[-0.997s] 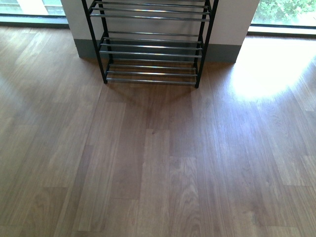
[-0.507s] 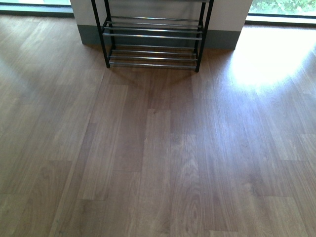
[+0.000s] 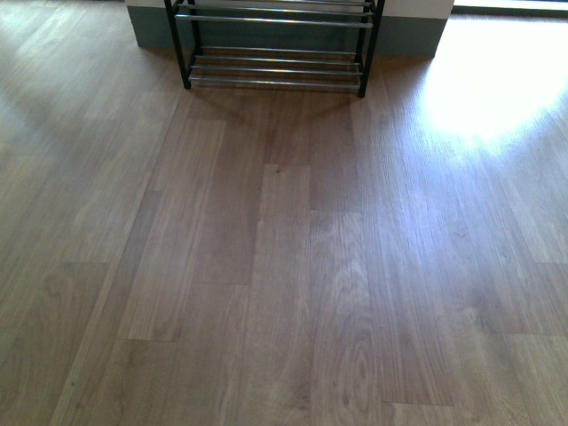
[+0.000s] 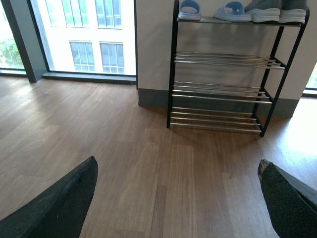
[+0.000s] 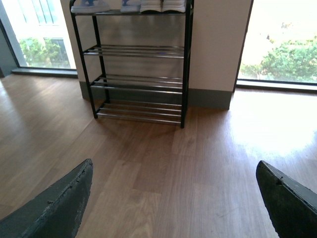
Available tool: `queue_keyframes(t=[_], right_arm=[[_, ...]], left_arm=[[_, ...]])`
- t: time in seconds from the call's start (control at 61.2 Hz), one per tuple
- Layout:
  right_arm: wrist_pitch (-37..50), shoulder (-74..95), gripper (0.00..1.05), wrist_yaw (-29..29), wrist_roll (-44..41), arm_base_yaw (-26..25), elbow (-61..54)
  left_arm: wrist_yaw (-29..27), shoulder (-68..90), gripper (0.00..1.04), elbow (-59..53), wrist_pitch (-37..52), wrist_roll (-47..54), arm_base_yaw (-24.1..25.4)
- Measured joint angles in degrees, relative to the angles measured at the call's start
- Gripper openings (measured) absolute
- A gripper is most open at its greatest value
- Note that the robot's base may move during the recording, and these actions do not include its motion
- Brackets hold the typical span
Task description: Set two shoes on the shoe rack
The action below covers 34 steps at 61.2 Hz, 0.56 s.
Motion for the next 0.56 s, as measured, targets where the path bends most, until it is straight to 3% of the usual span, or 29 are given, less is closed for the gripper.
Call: queue_keyframes(t=[0.556], right_arm=[[0.00, 0.00, 0.96, 0.02, 0.00, 0.00, 0.00]], left_arm=[[0.00, 0.00, 0.95, 0.00, 0.00, 0.00, 0.00]])
